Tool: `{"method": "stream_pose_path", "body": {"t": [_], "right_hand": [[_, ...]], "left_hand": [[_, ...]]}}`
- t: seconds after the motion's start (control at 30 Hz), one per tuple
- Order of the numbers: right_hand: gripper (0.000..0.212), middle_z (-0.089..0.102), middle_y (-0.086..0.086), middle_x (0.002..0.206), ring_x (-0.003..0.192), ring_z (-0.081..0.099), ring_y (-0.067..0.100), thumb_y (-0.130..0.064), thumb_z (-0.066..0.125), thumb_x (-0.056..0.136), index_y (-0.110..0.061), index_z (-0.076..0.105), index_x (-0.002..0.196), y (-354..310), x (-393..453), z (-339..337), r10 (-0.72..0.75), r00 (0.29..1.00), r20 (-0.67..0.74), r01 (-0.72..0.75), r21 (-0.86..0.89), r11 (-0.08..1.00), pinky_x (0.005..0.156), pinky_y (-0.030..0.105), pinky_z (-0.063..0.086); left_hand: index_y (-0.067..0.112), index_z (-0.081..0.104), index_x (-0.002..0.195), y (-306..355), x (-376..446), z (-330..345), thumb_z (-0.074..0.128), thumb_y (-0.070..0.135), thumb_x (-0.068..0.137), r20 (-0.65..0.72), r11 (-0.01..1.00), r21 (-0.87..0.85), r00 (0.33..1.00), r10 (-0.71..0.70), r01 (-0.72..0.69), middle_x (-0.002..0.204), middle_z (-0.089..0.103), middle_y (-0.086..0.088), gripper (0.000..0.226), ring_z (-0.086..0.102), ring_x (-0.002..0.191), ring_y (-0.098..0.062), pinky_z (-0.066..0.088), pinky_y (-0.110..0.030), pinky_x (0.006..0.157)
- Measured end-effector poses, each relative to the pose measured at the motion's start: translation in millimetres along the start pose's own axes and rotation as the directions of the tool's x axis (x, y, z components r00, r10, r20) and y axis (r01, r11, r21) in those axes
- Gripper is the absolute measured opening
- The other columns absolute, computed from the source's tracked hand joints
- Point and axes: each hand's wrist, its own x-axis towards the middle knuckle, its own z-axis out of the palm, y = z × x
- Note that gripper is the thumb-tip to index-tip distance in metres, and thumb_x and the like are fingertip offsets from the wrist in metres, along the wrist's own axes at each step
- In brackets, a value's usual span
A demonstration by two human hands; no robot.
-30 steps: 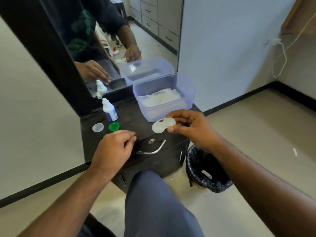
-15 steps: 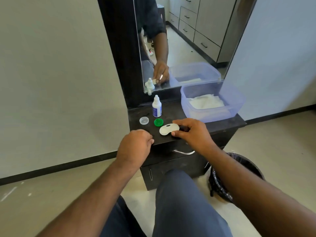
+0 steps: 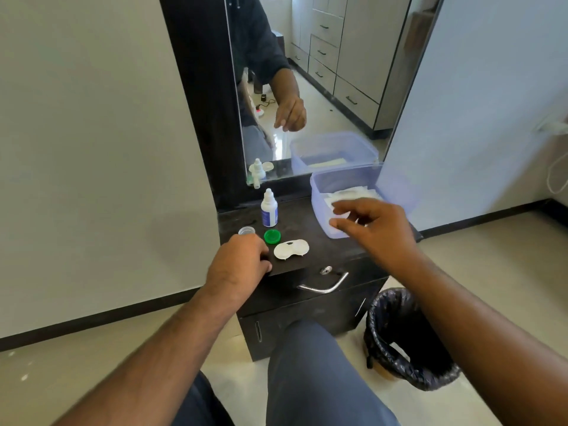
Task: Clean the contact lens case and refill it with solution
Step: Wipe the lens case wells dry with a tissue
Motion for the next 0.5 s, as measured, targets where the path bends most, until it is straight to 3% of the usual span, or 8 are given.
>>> {"method": "stream_pose_path", "body": {"t": [0.13,0.27,0.4,0.5], "right_hand": [[0.028,0.069,-0.005,0.100,0.084,0.062,0.006,-0.025,0.071,0.084,-0.018,0.070,0.111,5.8,43.8,-28.9,-0.030,0.999,-0.023,0.027,-0.105,0.994,0.086,0.018,0.048],[0.020,0.070,0.002,0.100,0.076,0.059,0.006,-0.014,0.069,0.085,-0.012,0.072,0.105,22.0,85.7,-26.1,0.012,0.984,0.178,0.040,-0.285,0.958,0.081,0.019,0.044],[0.022,0.069,0.007,0.105,0.084,0.062,0.017,-0.009,0.072,0.082,-0.010,0.070,0.104,40.0,110.4,-5.7,0.118,0.936,0.331,0.032,-0.416,0.909,0.080,0.023,0.047],[0.031,0.064,0.002,0.108,0.090,0.059,0.016,-0.013,0.074,0.082,-0.011,0.065,0.112,43.8,118.8,5.3,0.159,0.874,0.460,0.090,-0.473,0.876,0.084,0.027,0.048]], "left_hand": [[0.021,0.069,0.119,4.4,11.0,-6.6,0.074,0.028,0.083,0.064,0.999,-0.029,0.997,-0.031,0.033,0.117,0.066,-0.002,0.037,0.063,0.101,-0.019,0.044,-0.023,0.075],[0.020,0.072,0.112,9.0,18.1,-5.1,0.077,0.029,0.080,0.102,0.998,-0.035,0.993,-0.052,0.056,0.106,0.070,-0.002,0.034,0.064,0.090,-0.017,0.046,-0.025,0.073],[0.021,0.077,0.099,8.0,23.2,-1.9,0.077,0.031,0.079,0.110,0.996,-0.024,0.991,-0.079,0.082,0.092,0.071,-0.002,0.023,0.065,0.082,-0.018,0.048,-0.027,0.069],[0.020,0.076,0.104,8.9,29.2,-1.8,0.078,0.033,0.079,0.155,0.996,-0.005,0.984,-0.092,0.094,0.098,0.071,-0.004,0.028,0.065,0.088,-0.020,0.048,-0.027,0.072]]}}
